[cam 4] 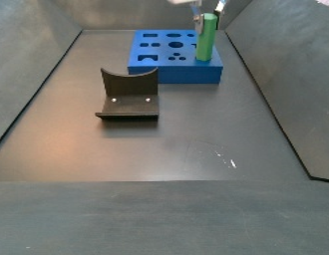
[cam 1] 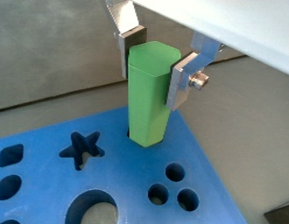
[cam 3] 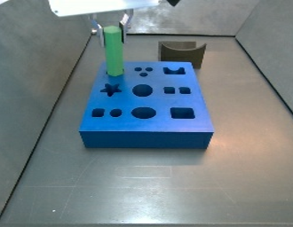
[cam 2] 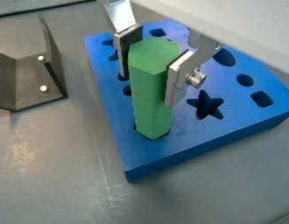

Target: Insert the hexagon object.

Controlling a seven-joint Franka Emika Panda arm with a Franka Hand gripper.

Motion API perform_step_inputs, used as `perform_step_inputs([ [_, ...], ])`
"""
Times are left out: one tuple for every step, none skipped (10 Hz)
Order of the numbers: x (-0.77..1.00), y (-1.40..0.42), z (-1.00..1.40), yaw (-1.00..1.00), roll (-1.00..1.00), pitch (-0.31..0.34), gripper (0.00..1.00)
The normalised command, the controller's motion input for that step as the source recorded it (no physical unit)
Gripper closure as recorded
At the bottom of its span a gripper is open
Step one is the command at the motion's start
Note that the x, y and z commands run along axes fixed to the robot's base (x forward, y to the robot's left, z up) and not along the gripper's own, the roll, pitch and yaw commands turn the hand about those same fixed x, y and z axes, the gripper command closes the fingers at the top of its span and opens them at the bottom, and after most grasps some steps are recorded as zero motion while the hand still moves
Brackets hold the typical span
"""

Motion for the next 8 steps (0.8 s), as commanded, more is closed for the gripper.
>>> perform_step_inputs([
  [0.0, 0.0, -0.65, -0.1, 0.07, -0.053, 1.0],
  [-0.05, 0.0, -0.74, -0.05, 0.0, -0.214, 1.0],
  [-0.08, -0.03, -0.69, 0.0, 0.0, -0.283, 1.0],
  [-0.12, -0.08, -0.61, 0.01, 0.05, -0.324, 1.0],
  [-0.11, -0.08, -0.56, 0.11, 0.05, -0.347, 1.0],
  [-0.05, -0.18, -0.43, 0.05, 0.0, -0.244, 1.0],
  [0.03, -0.01, -0.03, 0.0, 0.0, 0.0, 1.0],
  [0.0, 0.03, 0.0, 0.0, -0.05, 0.0, 1.0],
])
